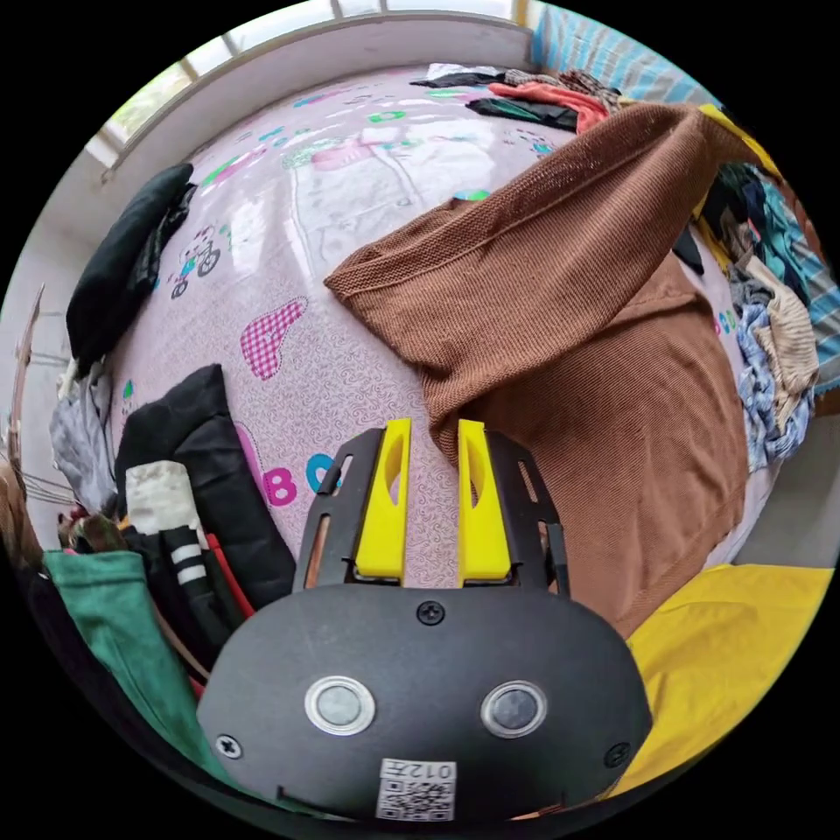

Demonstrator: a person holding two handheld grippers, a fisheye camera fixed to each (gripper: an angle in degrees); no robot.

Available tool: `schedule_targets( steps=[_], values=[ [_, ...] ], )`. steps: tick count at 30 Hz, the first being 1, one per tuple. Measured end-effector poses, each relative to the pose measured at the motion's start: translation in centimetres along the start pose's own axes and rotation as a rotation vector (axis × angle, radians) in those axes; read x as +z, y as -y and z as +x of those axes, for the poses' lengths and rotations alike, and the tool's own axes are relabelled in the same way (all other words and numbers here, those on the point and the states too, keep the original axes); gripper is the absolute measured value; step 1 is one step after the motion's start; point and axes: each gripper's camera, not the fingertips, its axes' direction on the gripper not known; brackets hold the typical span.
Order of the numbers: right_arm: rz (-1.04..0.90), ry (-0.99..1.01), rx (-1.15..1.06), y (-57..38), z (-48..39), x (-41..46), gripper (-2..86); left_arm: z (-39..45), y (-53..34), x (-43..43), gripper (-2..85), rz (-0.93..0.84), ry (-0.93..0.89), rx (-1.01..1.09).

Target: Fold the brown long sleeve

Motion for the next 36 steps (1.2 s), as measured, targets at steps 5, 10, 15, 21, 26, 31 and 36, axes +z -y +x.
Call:
schedule_targets(
  steps=[5, 10, 15, 21, 26, 31, 36],
  values=[
    [-0.008, -0.005, 0.017, 1.7, 0.8, -2.8, 0.8, 1.4, 2.8, 0.3, 2.8, -0.069, 0.104, 0.019],
    [0.029, -0.056, -0.023, 1.6, 2.4, -6.9, 0.9, 1.9, 2.7, -1.3, 1.9, -0.039, 0.069, -0.017],
    [-0.019, -0.052, 0.216, -0.6, 11.6, -6.8, 0.9, 1.3, 3.6, 1.1, 2.1, -0.182, 0.030, -0.005],
    [-0.031, -0.031, 0.238, -1.0, 13.7, -7.9, 0.8, -6.4, 4.8, -2.4, 1.5, -0.027, -0.149, -0.251],
    [-0.115, -0.093, 0.161, 0.0, 12.7, -8.9, 0.7, -10.4, 9.3, 0.2, 2.4, -0.049, -0.291, -0.334],
    [-0.168, -0.117, 0.125, -0.1, 12.2, -9.8, 0.6, -12.0, 12.9, 3.5, 2.7, -0.073, -0.282, -0.373],
    [-0.187, -0.091, 0.030, -0.2, 11.0, -11.9, 0.7, -11.8, 15.2, 2.0, 0.9, 0.009, -0.138, -0.248]
  ],
)
